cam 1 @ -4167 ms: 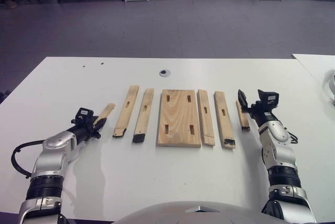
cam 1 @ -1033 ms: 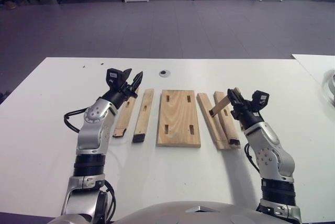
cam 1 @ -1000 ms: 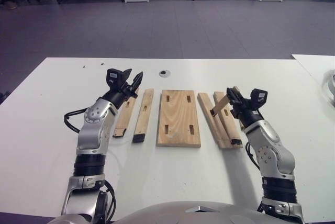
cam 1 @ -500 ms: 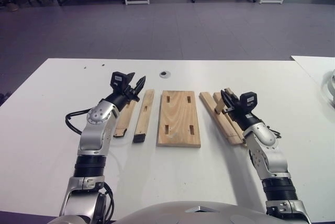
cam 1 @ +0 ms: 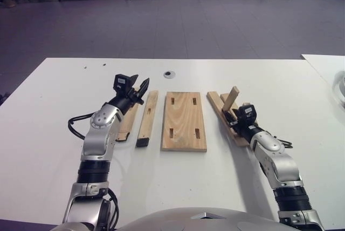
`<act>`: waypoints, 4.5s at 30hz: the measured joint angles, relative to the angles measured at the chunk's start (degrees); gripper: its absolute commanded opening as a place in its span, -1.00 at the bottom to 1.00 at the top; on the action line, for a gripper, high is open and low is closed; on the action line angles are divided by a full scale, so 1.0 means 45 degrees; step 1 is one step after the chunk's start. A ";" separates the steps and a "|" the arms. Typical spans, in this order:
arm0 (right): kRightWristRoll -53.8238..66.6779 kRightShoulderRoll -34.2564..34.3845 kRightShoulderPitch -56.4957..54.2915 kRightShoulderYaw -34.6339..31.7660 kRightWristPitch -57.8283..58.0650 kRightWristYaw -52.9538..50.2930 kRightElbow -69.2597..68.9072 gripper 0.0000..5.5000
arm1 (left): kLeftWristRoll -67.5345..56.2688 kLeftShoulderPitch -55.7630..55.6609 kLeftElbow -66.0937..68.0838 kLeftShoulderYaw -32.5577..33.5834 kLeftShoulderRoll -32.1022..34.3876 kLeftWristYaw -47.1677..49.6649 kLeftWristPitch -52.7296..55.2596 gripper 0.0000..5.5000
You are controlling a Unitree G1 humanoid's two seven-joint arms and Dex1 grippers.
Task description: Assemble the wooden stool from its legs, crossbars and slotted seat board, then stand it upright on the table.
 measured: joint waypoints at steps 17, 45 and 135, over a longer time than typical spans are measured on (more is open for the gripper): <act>-0.0016 -0.0545 0.0355 0.0134 0.4986 0.0156 -0.2358 0.03 | 0.0007 0.0413 -0.0229 -0.0044 -0.0089 0.0038 0.0002 -0.16; -0.0254 -0.0983 -0.1571 0.1948 -0.1015 0.3520 -0.4401 -0.24 | -1.1470 -0.2823 -0.1443 0.2632 -0.3521 0.2615 0.8613 -0.33; -0.1474 -0.1252 -0.1598 -0.1028 -0.1488 0.1921 -0.0546 0.15 | -1.1255 -0.0116 -0.8209 0.2175 0.2099 0.2580 0.5188 0.58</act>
